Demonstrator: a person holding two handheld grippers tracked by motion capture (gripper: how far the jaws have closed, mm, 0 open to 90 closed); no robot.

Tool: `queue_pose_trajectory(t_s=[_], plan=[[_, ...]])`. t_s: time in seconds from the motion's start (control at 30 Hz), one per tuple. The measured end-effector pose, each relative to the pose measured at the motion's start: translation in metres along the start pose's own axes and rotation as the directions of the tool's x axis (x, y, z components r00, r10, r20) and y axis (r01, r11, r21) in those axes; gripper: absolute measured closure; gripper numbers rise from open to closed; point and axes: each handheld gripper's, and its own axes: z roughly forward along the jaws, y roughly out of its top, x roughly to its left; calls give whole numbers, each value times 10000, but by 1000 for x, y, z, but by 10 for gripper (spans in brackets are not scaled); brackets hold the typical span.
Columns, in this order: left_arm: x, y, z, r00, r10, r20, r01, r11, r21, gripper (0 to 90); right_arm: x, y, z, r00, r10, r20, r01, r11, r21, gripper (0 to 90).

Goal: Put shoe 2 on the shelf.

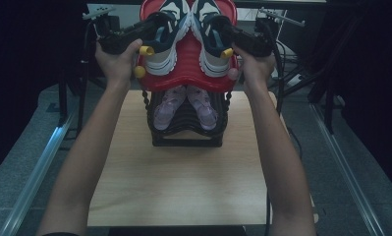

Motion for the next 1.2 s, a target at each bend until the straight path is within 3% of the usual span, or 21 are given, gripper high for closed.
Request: queue_pose_trajectory(t_s=[0.13, 0.2, 0.33, 0.43, 0.63, 0.8, 1.2], plan=[[2, -6, 3, 9993, -77, 369, 71, 9999, 157, 594, 6, -2, 2, 9969, -786, 24, 785, 9964, 317, 659], [1, -7, 4, 9989, -16, 477, 11, 9999, 105, 549, 6, -3, 2, 9960, -891, -66, 892, 9955, 317, 631], [5, -6, 3, 9970, -436, 642, 422, 9988, 236, 452, 0, -1, -3, 9958, -496, -771, 518, 9983, 259, 494], [9, -5, 1, 9948, -755, 683, 749, 9971, 112, 410, -2, -2, -6, 9958, -459, -793, 472, 9988, 146, 444], [11, -5, -5, 9919, -1016, 759, 1023, 9947, -52, 381, -6, -5, -14, 9898, -98, -1424, 85, 9999, -104, 434], [8, -3, -10, 9933, -922, 690, 939, 9954, -207, 364, -7, -7, -19, 9847, 14, -1743, -74, 9994, -342, 431], [3, -6, -40, 9920, -972, 810, 1022, 9930, -588, 362, -12, -23, -43, 9756, 236, -2185, -418, 9960, -789, 434]])
